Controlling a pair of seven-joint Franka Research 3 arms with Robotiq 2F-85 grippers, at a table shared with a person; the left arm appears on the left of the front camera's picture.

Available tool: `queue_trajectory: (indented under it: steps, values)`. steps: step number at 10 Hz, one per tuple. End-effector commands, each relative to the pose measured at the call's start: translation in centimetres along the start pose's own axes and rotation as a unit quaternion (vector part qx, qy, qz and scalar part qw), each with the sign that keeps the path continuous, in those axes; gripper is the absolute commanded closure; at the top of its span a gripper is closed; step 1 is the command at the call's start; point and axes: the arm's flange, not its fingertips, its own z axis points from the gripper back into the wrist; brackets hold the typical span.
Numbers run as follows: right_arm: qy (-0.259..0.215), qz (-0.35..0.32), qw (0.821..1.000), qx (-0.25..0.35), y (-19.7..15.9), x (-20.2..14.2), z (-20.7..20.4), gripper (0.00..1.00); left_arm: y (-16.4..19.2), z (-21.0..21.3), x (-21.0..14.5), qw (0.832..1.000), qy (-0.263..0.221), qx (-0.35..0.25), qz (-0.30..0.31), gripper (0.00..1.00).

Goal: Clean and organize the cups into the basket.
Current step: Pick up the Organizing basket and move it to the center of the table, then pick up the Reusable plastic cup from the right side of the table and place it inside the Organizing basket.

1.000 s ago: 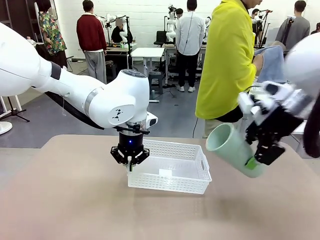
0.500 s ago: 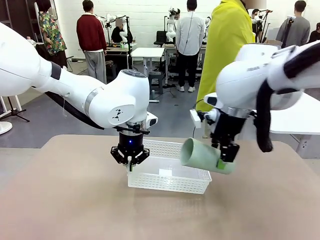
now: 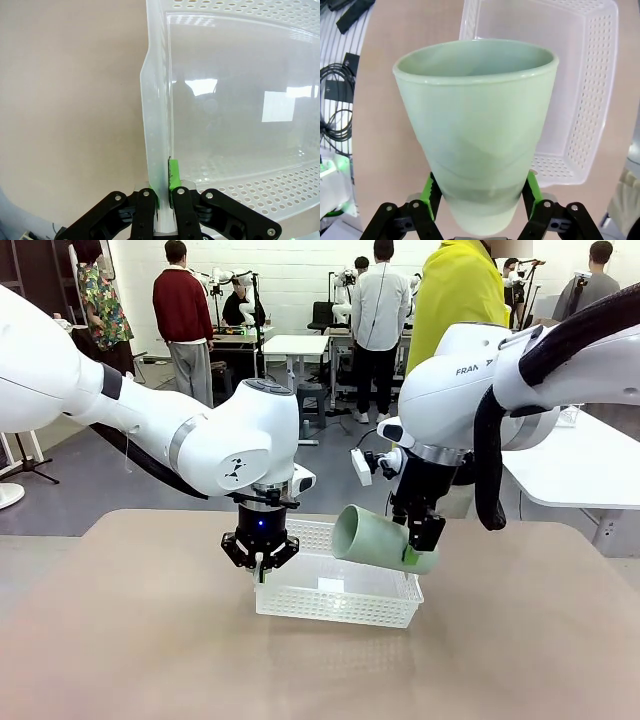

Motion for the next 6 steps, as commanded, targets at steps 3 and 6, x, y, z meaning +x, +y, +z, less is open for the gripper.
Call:
queue_trajectory:
  steps: [3,6]
  values:
    - [0.002,-0.003,1.000,0.003,0.3,-0.4,-0.2,0.20,0.0,-0.1,0.0,1.000,0.000,0.000,0.000,1.00]
    - [-0.016,-0.015,0.999,-0.025,-0.3,0.8,-0.6,0.19,0.0,-0.1,0.0,1.000,0.000,0.000,0.000,1.00]
